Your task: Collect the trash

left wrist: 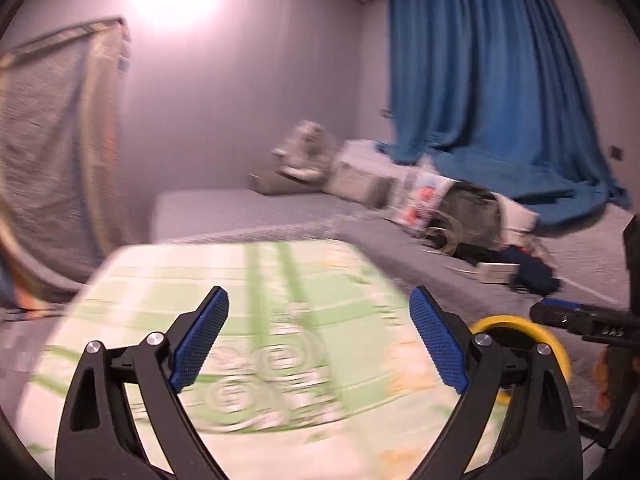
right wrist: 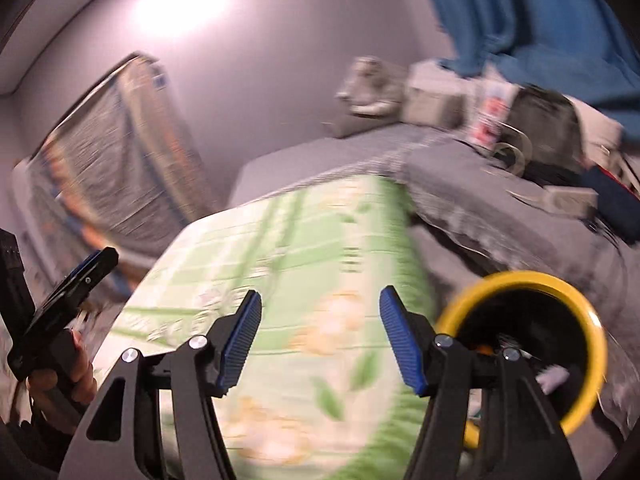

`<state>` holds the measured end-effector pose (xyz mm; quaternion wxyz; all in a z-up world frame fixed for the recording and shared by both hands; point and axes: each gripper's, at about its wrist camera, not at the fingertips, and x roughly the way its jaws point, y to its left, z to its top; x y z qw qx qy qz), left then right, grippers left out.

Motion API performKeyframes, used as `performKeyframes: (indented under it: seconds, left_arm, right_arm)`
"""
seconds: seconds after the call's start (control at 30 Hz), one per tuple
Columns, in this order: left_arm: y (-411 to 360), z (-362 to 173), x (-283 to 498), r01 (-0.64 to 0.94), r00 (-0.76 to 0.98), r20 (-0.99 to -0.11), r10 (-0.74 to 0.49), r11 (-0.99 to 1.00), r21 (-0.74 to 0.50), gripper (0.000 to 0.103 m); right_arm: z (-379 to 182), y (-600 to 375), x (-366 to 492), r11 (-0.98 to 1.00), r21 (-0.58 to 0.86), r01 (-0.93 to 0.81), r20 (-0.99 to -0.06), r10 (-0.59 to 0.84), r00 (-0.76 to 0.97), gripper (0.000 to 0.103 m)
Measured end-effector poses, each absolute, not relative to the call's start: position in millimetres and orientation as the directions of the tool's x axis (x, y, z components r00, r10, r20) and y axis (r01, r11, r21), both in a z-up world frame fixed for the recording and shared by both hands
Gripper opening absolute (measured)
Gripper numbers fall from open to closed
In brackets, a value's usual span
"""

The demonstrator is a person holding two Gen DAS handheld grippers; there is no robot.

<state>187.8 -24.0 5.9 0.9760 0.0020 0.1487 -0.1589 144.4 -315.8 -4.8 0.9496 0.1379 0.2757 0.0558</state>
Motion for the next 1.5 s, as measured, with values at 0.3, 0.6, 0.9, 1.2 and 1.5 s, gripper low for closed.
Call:
performKeyframes:
  seconds: [0.3,0.6,0.9,1.2,1.5]
  left_arm:
    - [45.5,-10.6,140.1,0.081,0.965,-0.249,-0.086,0.996,-0.029,0.095]
    - [55.0,-43.3,119.8,0.065,0.970,-0.234,-0.068,0.998,-0.022,0.095]
    - [51.2,-46.2,120.9,0.064,0.968,-0.241,-0.074,0.997,-0.052,0.095]
    - [55.8,-41.4,119.9,0.040,0.973,-0.227,-0.053,0.997,-0.059,0.095]
    - [56.0,-36.7,119.5,0.032,0.976,-0.213,-0.043,0.998,-0.054,0.095]
  right_arm:
    - [-20.1,-214.7,143.7,0.982,0.170,-0.080,-0.455,0.151,0.878,0.080]
    - [-45.6,-183.9,121.6,0.996,0.084,-0.009,-0.386,0.041,0.922,0.089]
    - [-51.8,-170.9,110.8,1.000,0.009,0.017,-0.321,-0.013,0.947,0.095]
    - [-50.0,-169.3,114.0,1.000,0.026,-0.011,-0.326,0.019,0.945,0.095]
    - [-47.3,-169.2,115.2,0.999,0.044,-0.013,-0.325,0.026,0.945,0.095]
